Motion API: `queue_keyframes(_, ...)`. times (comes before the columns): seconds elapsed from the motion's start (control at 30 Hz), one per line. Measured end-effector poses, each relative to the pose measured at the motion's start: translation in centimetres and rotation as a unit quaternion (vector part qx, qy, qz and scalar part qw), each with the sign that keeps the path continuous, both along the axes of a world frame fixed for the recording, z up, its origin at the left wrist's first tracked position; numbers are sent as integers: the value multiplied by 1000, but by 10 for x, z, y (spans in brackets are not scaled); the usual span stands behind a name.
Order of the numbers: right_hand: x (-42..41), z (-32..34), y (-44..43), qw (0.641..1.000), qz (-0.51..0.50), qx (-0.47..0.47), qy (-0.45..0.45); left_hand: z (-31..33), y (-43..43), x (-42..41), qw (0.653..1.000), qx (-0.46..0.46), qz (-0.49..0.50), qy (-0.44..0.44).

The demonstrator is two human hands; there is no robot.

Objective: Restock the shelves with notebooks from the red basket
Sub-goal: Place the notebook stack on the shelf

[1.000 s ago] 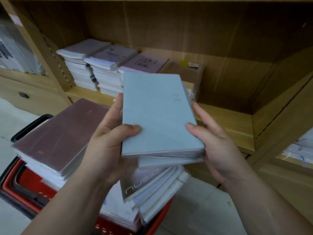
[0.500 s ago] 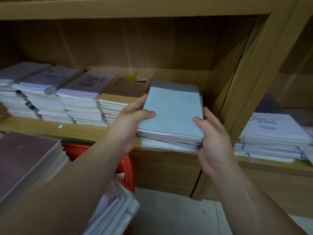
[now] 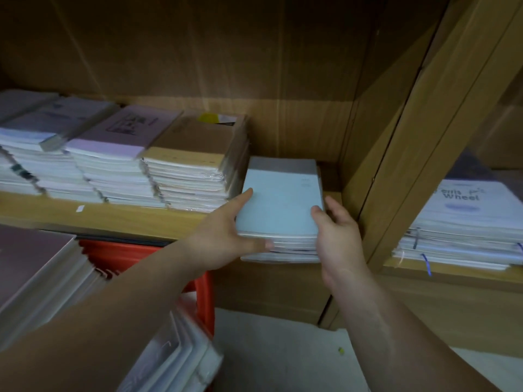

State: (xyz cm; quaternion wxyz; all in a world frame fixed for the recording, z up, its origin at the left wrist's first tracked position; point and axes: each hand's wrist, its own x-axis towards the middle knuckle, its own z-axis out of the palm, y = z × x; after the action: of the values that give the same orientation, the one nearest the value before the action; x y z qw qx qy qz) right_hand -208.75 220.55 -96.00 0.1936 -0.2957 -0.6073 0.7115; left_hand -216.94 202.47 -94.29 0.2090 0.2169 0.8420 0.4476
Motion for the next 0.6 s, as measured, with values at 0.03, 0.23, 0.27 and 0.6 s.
queue_keyframes(0.03,1,-1,-2,1000,1,9,-2,-1,-2,-2,998,-44,-20,37)
queue_keyframes(0.23,18,-17,-16,995,31,91,7,-8,1,-8,970,-133,-39,197)
queue_keyframes(0.27,19,-20,-18,994,37,106,7,-9,2,-9,970,-127,-36,201)
queue_keyframes(0.6,-20,-20,-4,990,55,132,-1,-17,12,-27,947,-147,1,286)
